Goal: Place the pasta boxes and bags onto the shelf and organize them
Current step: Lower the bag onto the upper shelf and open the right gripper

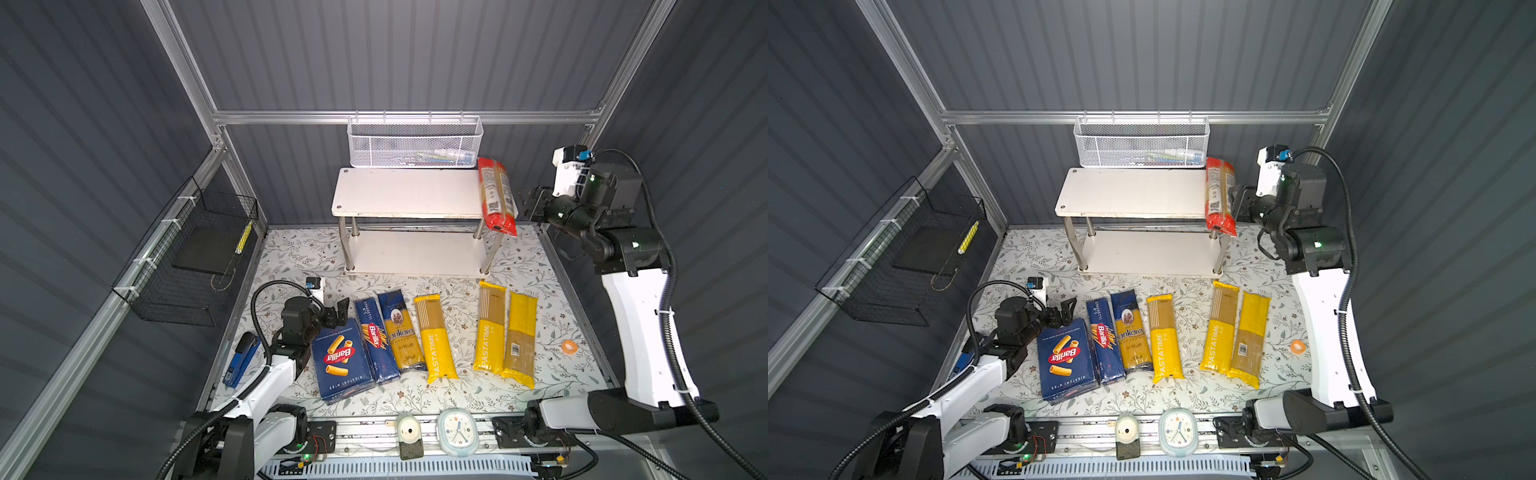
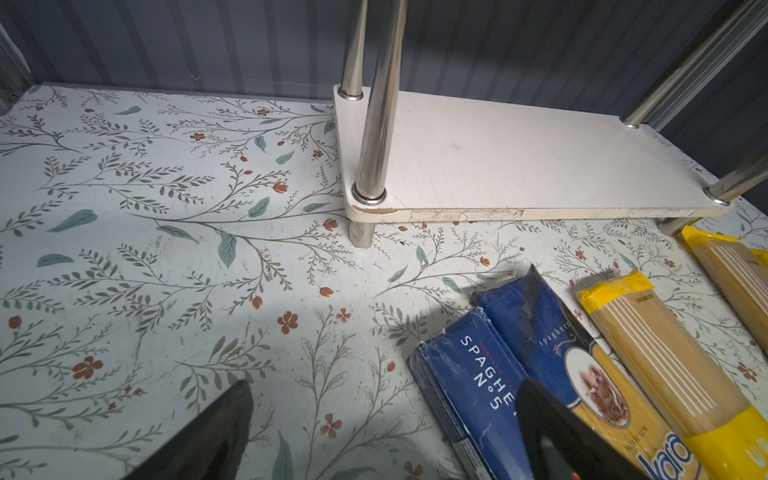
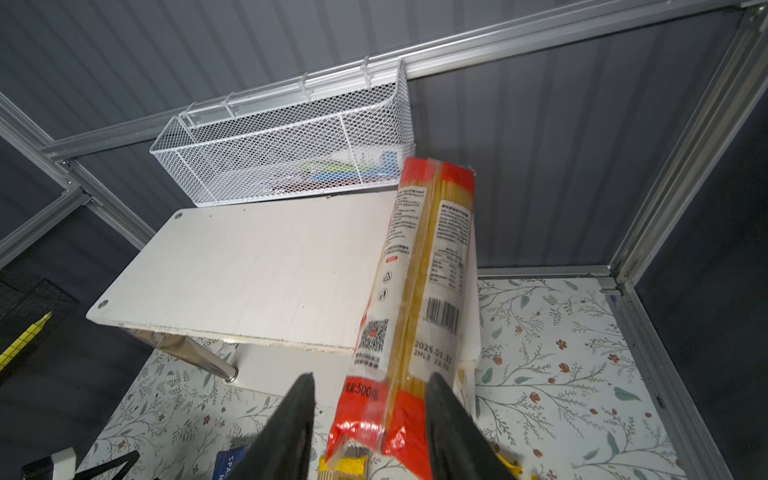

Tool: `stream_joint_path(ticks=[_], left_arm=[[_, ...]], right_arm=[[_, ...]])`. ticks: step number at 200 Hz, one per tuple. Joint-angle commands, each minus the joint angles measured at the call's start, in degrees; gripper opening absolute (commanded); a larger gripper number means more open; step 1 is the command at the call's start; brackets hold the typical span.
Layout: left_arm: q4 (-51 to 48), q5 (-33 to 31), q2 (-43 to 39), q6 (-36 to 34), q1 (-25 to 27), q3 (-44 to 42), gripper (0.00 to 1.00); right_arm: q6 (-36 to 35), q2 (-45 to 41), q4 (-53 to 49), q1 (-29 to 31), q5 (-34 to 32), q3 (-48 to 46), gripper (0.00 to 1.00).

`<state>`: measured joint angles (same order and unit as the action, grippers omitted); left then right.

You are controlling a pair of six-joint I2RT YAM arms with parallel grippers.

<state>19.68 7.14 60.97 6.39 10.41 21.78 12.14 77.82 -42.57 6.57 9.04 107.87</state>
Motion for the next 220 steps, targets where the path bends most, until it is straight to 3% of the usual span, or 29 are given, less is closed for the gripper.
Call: stream_joint_path(ticks=[1, 60, 151, 220], left_arm=[[0.3, 0.2, 0.0, -0.7, 0.0, 0.6, 0.99], [0.3, 0.1, 0.1, -0.7, 0.0, 0.7, 0.99], [0.4, 0.2, -0.2, -0.8, 0.0, 0.5, 0.99], [0.5, 0.0, -0.5, -0.7, 0.0, 0.4, 1.0]], right_arm=[[0.0, -2.7, 0.0, 0.2, 2.6, -4.2, 0.46], [3.4, -6.9, 3.2, 1.2, 6.5, -13.9, 0.46], [4.2, -2.4, 5.8, 1.3, 7.2, -14.5, 0.48], [2.9, -0.5, 2.4, 2.2, 2.2, -12.7, 0.51]])
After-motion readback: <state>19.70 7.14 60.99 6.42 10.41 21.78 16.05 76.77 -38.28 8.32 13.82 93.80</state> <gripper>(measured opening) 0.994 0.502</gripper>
